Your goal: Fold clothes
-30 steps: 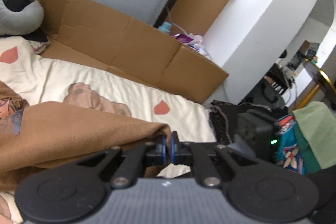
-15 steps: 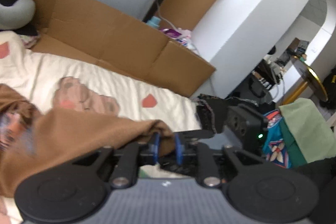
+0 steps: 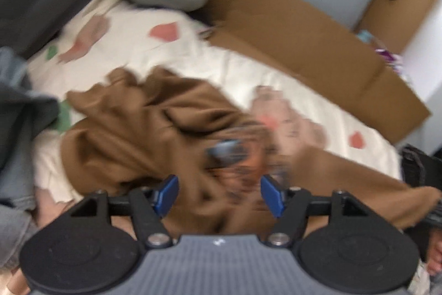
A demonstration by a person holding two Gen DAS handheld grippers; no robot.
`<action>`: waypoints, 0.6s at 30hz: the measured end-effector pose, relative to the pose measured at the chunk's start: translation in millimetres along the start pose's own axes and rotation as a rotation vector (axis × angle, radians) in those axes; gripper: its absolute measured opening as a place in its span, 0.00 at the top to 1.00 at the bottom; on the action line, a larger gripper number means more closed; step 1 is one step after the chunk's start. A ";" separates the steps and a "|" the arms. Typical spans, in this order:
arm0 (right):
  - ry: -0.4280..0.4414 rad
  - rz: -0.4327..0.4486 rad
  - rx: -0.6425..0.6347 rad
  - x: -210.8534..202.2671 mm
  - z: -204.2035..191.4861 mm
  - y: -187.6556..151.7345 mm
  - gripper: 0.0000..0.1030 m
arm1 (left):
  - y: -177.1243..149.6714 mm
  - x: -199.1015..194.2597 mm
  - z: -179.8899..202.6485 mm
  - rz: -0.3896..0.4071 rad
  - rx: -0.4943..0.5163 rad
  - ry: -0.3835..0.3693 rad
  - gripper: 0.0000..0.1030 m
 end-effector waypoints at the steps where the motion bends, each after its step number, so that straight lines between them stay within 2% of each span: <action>1: -0.009 -0.002 0.003 -4.1 3.2 -1.2 1.00 | 0.5 5.1 -4.9 -0.005 -0.006 0.012 0.32; 5: -0.052 -0.014 0.024 -19.4 17.9 -6.9 1.00 | 7.4 17.7 -11.6 -0.005 0.012 0.042 0.32; 9: -0.113 -0.020 0.048 -35.5 36.9 -11.6 1.00 | 10.8 21.1 -6.1 0.017 0.038 0.050 0.25; 12: -0.162 -0.019 0.066 -50.3 52.9 -15.1 1.00 | 8.1 27.8 0.6 -0.006 0.040 0.044 0.24; 18: -0.247 -0.022 0.116 -83.3 78.4 -31.1 1.00 | 6.2 41.2 20.6 -0.048 0.000 -0.045 0.24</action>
Point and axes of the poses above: each gripper's, at about its wrist camera, not at the fingertips, and x roughly the way its jaws point, z to its right, y to its top, the point moved 6 cm from there along x, roughly the way its jaws point, and after that the axes turned 6 degrees about y, right-handed, at the moved point
